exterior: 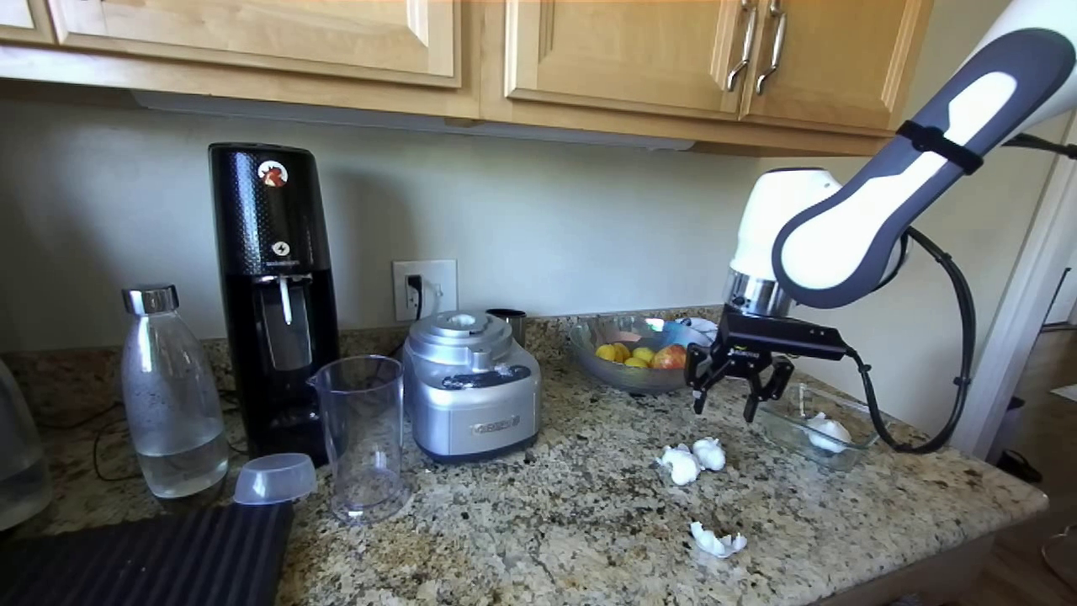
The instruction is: Put the bulbs of garlic on the counter in the clear container
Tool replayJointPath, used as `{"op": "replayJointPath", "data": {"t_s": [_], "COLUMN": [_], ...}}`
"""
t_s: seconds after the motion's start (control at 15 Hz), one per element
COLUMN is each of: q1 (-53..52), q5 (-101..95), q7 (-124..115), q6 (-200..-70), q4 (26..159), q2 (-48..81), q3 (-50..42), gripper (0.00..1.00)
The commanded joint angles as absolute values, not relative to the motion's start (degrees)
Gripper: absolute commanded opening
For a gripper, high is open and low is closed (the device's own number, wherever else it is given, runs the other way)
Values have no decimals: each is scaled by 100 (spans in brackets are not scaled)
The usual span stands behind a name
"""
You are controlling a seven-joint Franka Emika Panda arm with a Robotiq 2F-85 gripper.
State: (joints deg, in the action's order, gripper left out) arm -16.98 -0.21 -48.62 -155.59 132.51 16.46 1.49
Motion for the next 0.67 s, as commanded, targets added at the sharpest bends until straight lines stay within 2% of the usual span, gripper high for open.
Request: {"op": "replayJointPath", "data": {"t_s": [0.0, 0.6], "q1": [-1568, -1618], "q5": [284, 285], "q7": [-4689, -4695], "q6": [-15470, -15627], "q4": [13405, 13221], "q2": [1582, 2125], "q3": [346, 282], "gripper": [100, 100]}}
